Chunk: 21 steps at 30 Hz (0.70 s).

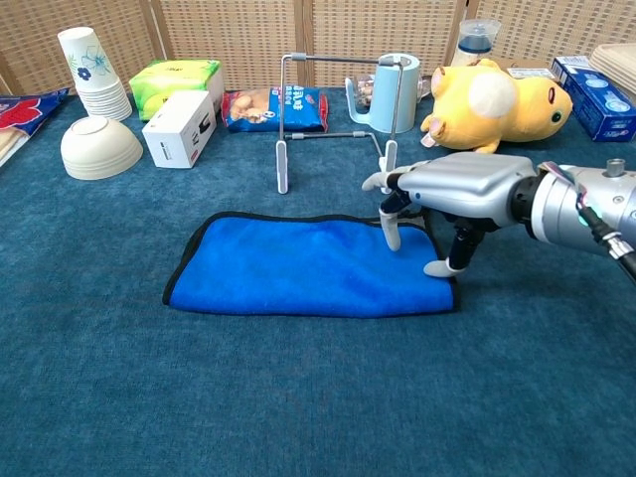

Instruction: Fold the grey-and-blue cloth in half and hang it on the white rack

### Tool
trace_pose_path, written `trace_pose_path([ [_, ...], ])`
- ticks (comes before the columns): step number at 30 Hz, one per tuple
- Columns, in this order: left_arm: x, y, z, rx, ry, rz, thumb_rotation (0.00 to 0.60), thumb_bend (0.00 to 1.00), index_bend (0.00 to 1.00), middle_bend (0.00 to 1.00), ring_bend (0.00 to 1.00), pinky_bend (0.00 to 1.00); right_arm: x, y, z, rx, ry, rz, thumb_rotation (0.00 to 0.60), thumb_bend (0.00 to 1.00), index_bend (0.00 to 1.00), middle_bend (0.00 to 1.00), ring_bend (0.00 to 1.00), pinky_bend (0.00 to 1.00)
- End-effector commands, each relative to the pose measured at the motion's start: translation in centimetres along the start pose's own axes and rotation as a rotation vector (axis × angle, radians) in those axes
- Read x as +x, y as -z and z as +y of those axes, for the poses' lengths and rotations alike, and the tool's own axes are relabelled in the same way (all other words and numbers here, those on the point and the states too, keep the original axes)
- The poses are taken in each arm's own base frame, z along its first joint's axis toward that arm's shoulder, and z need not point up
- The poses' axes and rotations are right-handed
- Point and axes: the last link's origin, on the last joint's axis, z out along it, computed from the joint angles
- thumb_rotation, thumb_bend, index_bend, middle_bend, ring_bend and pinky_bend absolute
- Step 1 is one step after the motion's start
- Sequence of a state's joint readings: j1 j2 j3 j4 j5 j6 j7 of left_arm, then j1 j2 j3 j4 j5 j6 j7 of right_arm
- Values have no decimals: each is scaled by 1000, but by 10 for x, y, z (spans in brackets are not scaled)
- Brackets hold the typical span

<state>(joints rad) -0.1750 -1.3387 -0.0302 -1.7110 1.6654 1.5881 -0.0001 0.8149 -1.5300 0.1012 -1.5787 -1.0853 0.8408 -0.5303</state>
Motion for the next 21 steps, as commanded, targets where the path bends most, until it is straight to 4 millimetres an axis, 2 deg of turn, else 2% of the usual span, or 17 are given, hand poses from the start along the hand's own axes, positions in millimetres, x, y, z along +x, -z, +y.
trace_pose_path([
  [1,0,0,0,1,0,-1,600,259,257,140,0,0,1,-2,1,-4,12,8,600,278,431,34,0,0],
  [5,0,1,-1,5,1,-1,600,258,257,138,0,0,3,-7,2,-15,48,42,600,278,429,36,0,0],
  [9,0,1,-1,5,5,1,600,259,257,139,0,0,5,-3,-1,-10,44,46,600,280,429,39,0,0],
  [21,-2,2,-2,4,17,-7,600,259,256,134,0,0,0,11,-30,60,4,-19,600,275,411,39,0,0],
])
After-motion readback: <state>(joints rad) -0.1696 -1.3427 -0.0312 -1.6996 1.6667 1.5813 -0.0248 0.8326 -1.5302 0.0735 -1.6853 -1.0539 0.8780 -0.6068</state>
